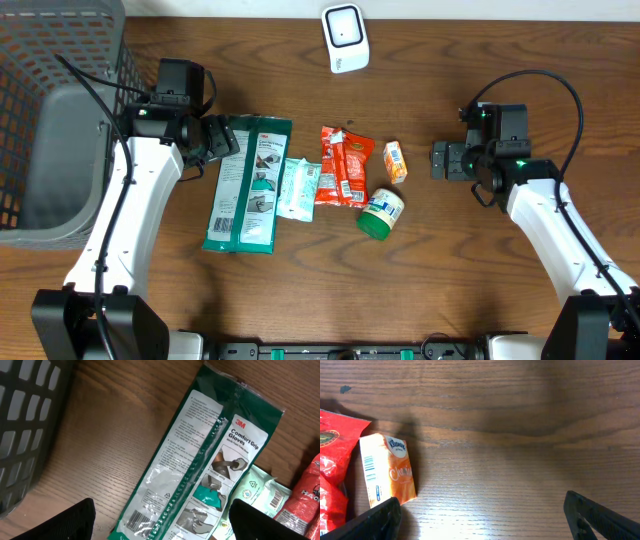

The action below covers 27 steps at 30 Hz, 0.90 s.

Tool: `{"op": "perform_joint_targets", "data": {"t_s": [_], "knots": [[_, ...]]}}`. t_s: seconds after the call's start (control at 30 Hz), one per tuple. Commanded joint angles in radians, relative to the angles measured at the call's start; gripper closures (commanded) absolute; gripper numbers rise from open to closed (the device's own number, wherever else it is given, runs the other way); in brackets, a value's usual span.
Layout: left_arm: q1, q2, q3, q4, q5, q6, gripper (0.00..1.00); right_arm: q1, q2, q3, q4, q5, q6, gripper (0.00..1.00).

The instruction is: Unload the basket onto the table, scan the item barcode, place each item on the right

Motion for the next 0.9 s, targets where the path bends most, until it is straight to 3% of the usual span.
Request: {"op": "perform_joint_targets", "data": {"t_s": [0.0,0.2,0.43,0.57,0.63,0.7,0.73,0.87], "knots": [[0.004,-0.004,0.018,-0.006,-0.013,0.005,0.14,-0.003,-0.005,0.008,0.012,-0.006,0.006,0.01],[0.004,-0.004,0.018,-0.006,-0.013,0.005,0.14,-0.003,-0.005,0.008,0.026,-0.029,0.006,0.01],[0.004,-0.004,0.018,-0.006,-0.013,0.005,0.14,-0.003,-0.006,0.008,-0.024,-0.347,0.058,0.01],[0.004,-0.004,0.018,-0.006,-0.013,0.005,0.14,-0.005,-0.006,0.008,-0.011,-0.348,0.058,0.04],[0.004,-0.004,0.018,-0.006,-0.013,0.005,0.14,-0.005,-0.006,0.009,0.003,-0.349,0.113,0.47],[0.004,-0.004,0.018,-0.006,-0.013,0.006,0.14,-0.005,-0.018,0.024,-0.013,-0.338,0.192,0.82],[0.004,-0.004,0.018,-0.006,-0.013,0.005,0.14,-0.005,-0.025,0.037,-0.034,-0.320,0.225,0.93],[0.004,-0.004,0.018,-0.006,-0.013,0.005,0.14,0.007,-0.044,0.169,-0.203,-0.269,0.305,0.96]]}}
